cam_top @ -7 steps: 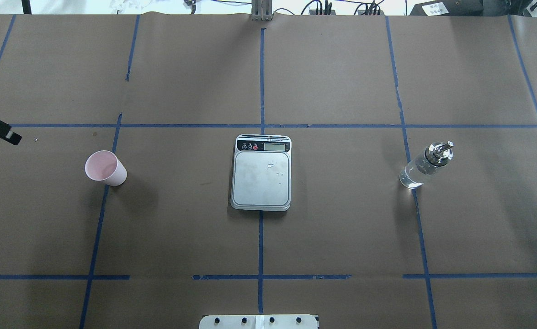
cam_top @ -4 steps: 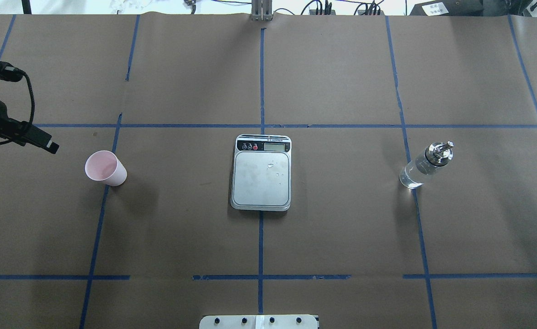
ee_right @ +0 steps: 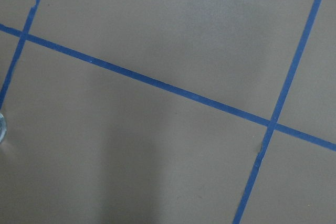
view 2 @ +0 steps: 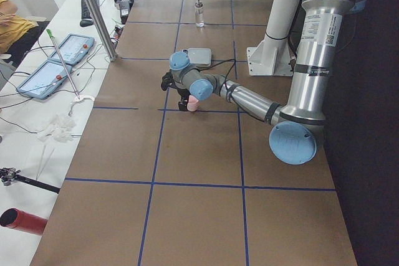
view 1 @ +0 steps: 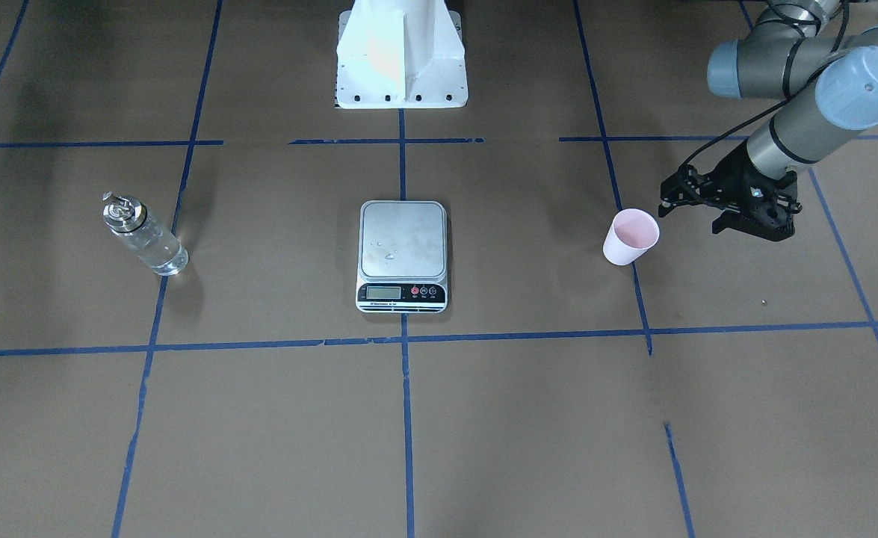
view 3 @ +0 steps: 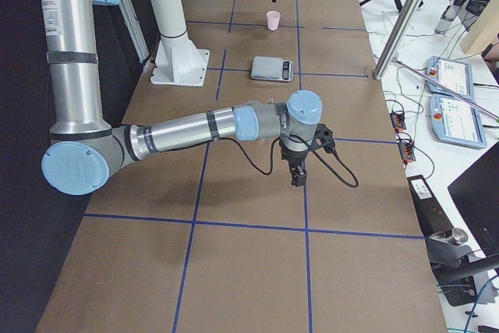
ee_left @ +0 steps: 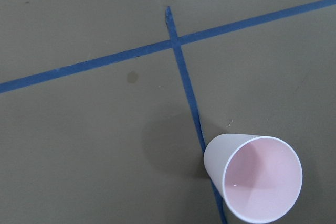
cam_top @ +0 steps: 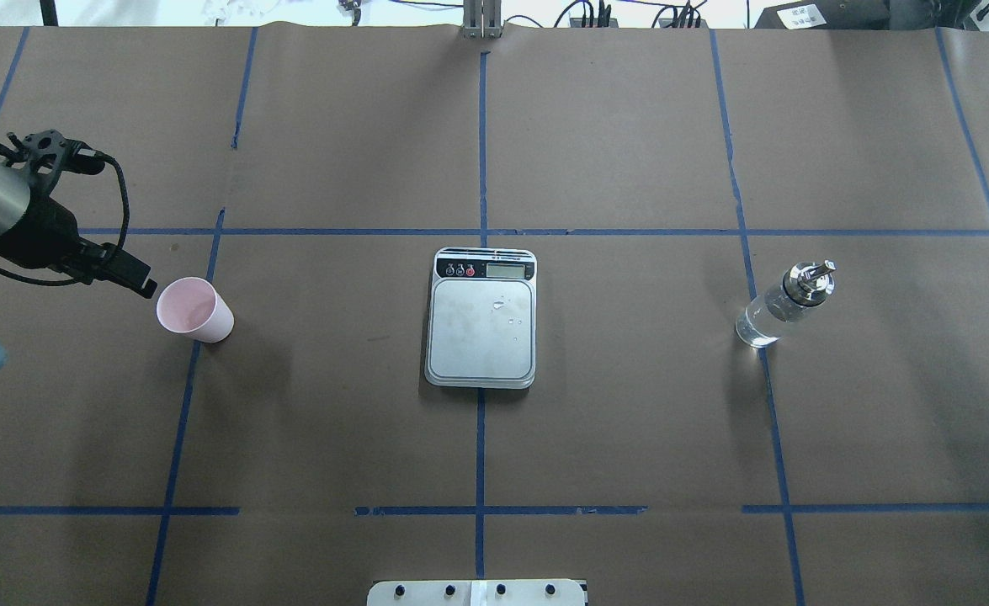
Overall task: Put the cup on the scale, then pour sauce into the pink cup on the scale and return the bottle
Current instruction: 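Lower the left gripper onto the pink paper cup and grasp it, then carry the pink cup with the left gripper onto the silver scale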
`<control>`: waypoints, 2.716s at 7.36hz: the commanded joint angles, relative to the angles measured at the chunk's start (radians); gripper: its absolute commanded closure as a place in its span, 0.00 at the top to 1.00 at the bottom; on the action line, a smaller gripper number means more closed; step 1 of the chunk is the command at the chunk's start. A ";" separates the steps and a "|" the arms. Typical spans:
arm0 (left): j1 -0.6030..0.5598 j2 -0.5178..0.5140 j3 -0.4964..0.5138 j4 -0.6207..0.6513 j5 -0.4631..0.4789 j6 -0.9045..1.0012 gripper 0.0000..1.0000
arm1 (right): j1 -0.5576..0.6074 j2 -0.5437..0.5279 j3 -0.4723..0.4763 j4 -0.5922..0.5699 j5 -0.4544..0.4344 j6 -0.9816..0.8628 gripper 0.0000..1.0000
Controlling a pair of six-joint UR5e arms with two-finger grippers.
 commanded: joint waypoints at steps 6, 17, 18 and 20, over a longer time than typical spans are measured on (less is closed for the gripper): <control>0.081 -0.058 0.069 -0.001 0.092 -0.097 0.77 | -0.011 0.009 0.016 0.002 -0.003 0.000 1.00; 0.231 -0.547 0.075 0.307 0.156 -0.537 0.00 | -0.046 0.011 0.092 0.002 -0.013 0.095 1.00; 0.292 -0.605 0.133 0.304 0.198 -0.573 0.00 | -0.052 0.011 0.099 0.002 -0.013 0.128 1.00; 0.314 -0.687 0.236 0.272 0.221 -0.580 0.00 | -0.061 0.011 0.104 0.002 -0.011 0.149 1.00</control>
